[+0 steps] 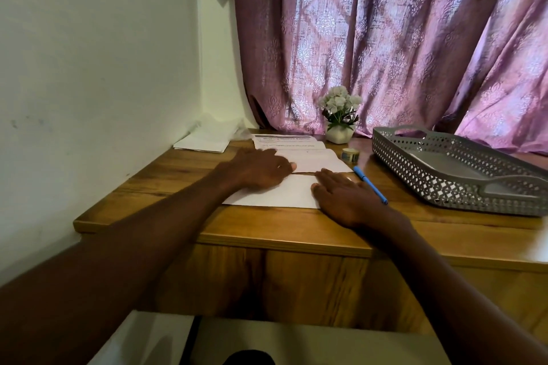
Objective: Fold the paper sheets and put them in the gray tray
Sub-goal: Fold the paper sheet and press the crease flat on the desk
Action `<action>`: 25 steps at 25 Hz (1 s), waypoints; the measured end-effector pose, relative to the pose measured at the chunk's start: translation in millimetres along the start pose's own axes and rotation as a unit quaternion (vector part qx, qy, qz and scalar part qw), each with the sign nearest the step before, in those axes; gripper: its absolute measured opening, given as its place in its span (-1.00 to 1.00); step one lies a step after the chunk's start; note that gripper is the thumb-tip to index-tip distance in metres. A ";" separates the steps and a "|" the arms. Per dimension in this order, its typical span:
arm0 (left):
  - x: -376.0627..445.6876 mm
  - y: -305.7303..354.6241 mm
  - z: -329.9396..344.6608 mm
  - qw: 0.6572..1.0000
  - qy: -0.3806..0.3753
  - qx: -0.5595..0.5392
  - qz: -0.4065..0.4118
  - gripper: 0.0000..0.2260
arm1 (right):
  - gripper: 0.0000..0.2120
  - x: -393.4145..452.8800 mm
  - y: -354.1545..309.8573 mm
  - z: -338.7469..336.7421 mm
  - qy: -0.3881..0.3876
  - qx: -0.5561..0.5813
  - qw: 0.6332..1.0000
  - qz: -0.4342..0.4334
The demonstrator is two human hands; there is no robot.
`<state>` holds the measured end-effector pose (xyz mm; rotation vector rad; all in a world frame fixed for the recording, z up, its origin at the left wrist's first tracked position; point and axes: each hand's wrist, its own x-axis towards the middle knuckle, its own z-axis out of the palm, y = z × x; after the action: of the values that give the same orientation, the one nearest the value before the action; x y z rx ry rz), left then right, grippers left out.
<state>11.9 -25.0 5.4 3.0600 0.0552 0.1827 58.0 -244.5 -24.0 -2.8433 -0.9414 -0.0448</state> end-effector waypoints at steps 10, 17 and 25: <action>4.5 -40.8 10.6 0.997 0.022 -0.068 0.009 -0.40 | -0.37 -3.3 -2.8 -2.1 0.010 0.002 1.000 0.004; 8.9 -45.1 25.1 0.997 -0.018 -0.062 0.035 -0.29 | -0.38 -2.5 -6.6 -5.6 -0.002 0.014 1.000 0.019; 19.1 -35.8 5.1 0.984 0.131 -0.075 0.095 -0.46 | -0.52 14.2 3.1 -24.0 0.249 0.099 0.963 0.012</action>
<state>30.4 11.1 -0.1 2.8679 -0.2267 0.5723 71.7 -242.2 0.4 -2.4736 -0.7473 -0.5974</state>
